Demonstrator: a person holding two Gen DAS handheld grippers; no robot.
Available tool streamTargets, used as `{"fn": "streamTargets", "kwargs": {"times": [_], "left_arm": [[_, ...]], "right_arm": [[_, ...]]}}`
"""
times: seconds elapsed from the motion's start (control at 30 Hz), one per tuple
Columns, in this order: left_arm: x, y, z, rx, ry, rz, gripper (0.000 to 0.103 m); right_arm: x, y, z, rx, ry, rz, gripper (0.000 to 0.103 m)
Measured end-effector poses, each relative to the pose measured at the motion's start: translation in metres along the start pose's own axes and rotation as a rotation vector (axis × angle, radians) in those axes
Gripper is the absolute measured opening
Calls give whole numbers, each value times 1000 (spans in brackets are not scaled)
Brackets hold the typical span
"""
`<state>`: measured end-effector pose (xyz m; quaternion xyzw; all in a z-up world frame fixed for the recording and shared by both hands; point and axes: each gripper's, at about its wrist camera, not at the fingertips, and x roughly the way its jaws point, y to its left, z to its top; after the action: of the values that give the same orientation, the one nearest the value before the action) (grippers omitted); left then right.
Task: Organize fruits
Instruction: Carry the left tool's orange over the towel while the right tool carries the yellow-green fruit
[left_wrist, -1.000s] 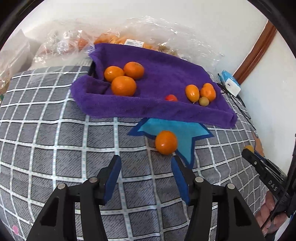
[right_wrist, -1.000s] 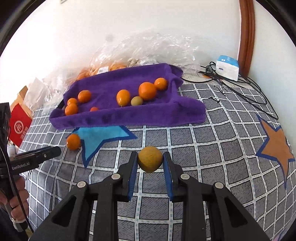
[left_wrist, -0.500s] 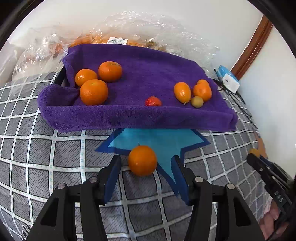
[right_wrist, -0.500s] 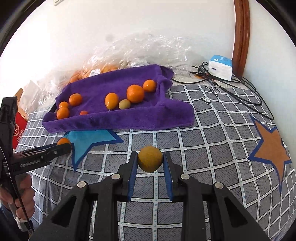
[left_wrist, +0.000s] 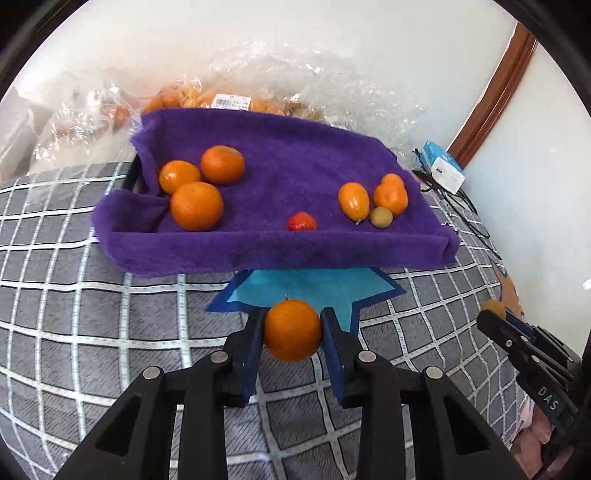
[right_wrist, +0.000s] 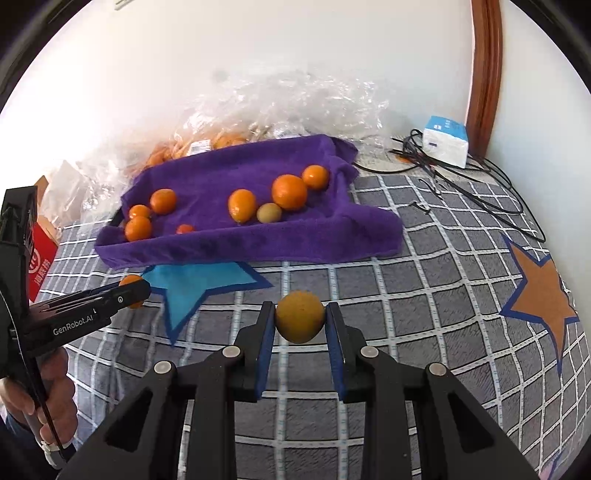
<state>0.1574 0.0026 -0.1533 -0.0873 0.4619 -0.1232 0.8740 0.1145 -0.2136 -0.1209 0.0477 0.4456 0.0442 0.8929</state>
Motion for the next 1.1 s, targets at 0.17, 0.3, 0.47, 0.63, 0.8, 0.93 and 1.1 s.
{"fn": "streamTargets", "kwargs": {"times": [0.17, 0.3, 0.47, 0.63, 0.8, 0.93, 1.1], "left_arm": [[-21, 6, 2, -4, -22, 14, 30], [-35, 13, 6, -18, -38, 30, 29], [-42, 17, 19, -30, -56, 36, 30], [-44, 19, 38, -34, -72, 41, 29], [-40, 24, 57, -38, -85, 37, 29], [-32, 30, 66, -44, -79, 49, 30], [-24, 48, 75, -79, -90, 46, 29]], "right_arm": [[-8, 6, 4, 16, -13, 38, 27], [-12, 11, 11, 12, -25, 52, 27], [-12, 14, 27, -11, -38, 58, 27], [-3, 12, 48, -18, -54, 64, 27], [11, 12, 69, -25, -63, 55, 27], [24, 8, 83, -26, -66, 48, 27], [45, 1, 98, -9, -60, 49, 27]]}}
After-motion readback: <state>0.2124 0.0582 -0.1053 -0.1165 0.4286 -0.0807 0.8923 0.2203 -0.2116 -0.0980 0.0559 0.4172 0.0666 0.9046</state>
